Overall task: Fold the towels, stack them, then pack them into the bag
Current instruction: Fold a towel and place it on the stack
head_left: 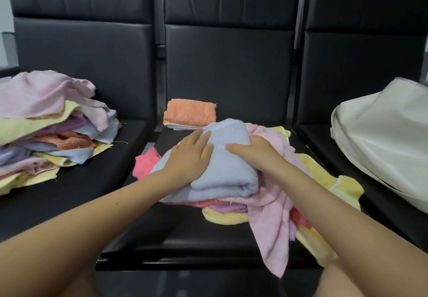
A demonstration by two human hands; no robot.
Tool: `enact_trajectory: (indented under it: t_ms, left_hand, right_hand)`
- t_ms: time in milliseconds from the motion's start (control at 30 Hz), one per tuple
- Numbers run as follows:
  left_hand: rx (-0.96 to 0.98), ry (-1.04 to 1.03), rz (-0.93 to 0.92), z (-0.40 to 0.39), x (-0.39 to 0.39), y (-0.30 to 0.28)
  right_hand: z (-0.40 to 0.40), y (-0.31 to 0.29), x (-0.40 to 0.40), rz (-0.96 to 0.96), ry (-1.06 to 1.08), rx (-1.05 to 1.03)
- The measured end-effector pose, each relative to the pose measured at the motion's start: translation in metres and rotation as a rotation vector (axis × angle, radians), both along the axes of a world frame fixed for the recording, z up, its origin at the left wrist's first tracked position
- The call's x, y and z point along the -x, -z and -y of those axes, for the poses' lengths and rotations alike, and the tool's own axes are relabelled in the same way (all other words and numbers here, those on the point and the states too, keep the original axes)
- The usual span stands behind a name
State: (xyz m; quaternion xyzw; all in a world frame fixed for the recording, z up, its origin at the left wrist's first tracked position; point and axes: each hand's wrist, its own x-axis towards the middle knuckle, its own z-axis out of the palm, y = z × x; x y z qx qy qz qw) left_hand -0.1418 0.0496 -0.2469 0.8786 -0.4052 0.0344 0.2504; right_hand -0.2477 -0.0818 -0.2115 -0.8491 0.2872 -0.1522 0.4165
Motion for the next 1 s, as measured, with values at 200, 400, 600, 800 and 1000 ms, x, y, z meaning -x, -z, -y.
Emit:
enact_trajectory:
  t_ms: [200, 400, 600, 800, 1000]
  left_hand:
    - [0.361, -0.013, -0.056, -0.013, -0.01, -0.015]
    - [0.637, -0.03, -0.396, -0.022, 0.002, -0.039]
    - [0.676, 0.05, -0.667, -0.002, 0.012, -0.038]
    - [0.744, 0.077, -1.0, 0.014, 0.026, -0.044]
    - [0.948, 0.092, -1.282, 0.004, 0.023, -0.052]
  right_hand:
    - [-0.009, -0.013, 0.031, 0.162, -0.097, -0.174]
    - [0.011, -0.065, 0.037, 0.261, 0.101, -0.263]
    - [0.023, -0.048, 0.043, 0.223, 0.152, -0.148]
    - [0.018, -0.048, 0.035, 0.296, 0.143, -0.45]
    - [-0.011, -0.036, 0.011, 0.468, -0.326, -0.496]
